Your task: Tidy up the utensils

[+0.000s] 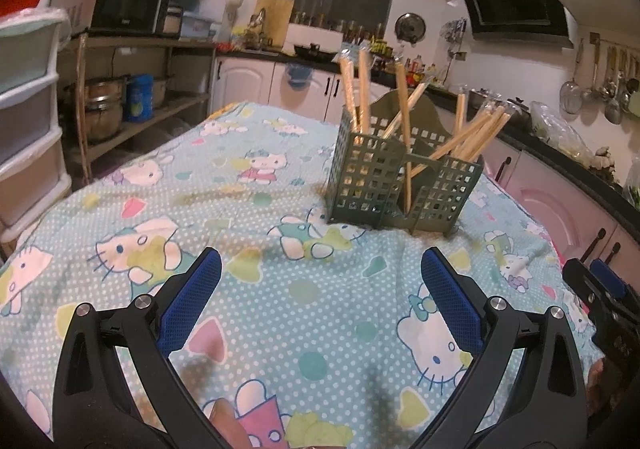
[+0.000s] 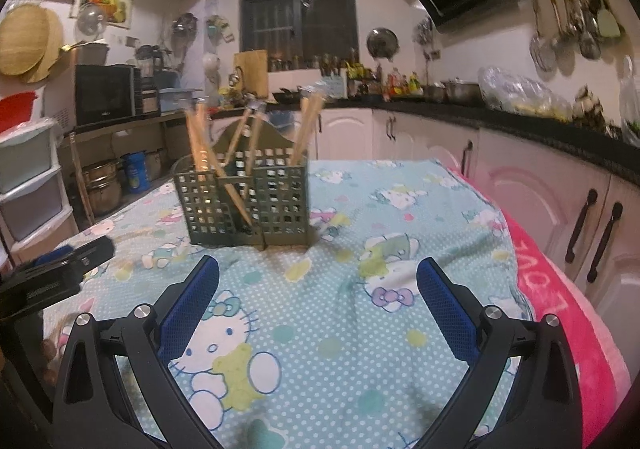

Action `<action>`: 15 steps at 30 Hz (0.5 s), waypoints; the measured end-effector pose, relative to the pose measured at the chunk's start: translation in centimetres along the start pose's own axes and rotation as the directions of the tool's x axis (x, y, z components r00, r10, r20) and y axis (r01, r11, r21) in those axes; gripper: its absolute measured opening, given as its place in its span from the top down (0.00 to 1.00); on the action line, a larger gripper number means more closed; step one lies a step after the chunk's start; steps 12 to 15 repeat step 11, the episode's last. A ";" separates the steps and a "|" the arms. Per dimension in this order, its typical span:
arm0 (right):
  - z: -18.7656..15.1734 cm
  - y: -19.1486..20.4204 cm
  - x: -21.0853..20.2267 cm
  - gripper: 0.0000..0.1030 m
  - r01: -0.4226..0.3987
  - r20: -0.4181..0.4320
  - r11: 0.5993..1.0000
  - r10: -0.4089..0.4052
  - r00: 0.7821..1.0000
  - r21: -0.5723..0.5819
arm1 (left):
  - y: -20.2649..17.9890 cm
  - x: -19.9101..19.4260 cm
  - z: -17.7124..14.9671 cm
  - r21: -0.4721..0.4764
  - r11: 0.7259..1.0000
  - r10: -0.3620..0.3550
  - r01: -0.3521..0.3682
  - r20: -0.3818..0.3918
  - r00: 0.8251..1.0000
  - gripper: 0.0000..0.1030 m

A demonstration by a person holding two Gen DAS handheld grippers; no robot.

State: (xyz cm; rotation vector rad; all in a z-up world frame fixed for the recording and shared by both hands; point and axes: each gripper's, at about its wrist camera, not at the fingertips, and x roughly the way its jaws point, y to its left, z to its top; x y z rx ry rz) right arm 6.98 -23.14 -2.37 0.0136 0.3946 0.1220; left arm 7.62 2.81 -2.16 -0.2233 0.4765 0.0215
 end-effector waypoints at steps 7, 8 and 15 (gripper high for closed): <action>2.4 -4.9 4.2 0.06 0.136 -0.188 0.990 -0.128 0.974 0.029 | 3.8 1.9 2.8 -0.048 0.995 0.082 -0.086 -0.084 0.993 0.11; 2.6 -5.7 5.2 0.06 0.153 -0.232 0.988 -0.142 0.962 0.030 | 4.9 2.6 3.5 -0.053 0.993 0.098 -0.104 -0.105 0.990 0.11; 2.9 -8.2 7.7 0.06 0.193 -0.326 0.980 -0.165 0.931 0.053 | 7.7 4.7 5.5 -0.068 0.984 0.154 -0.166 -0.146 0.977 0.11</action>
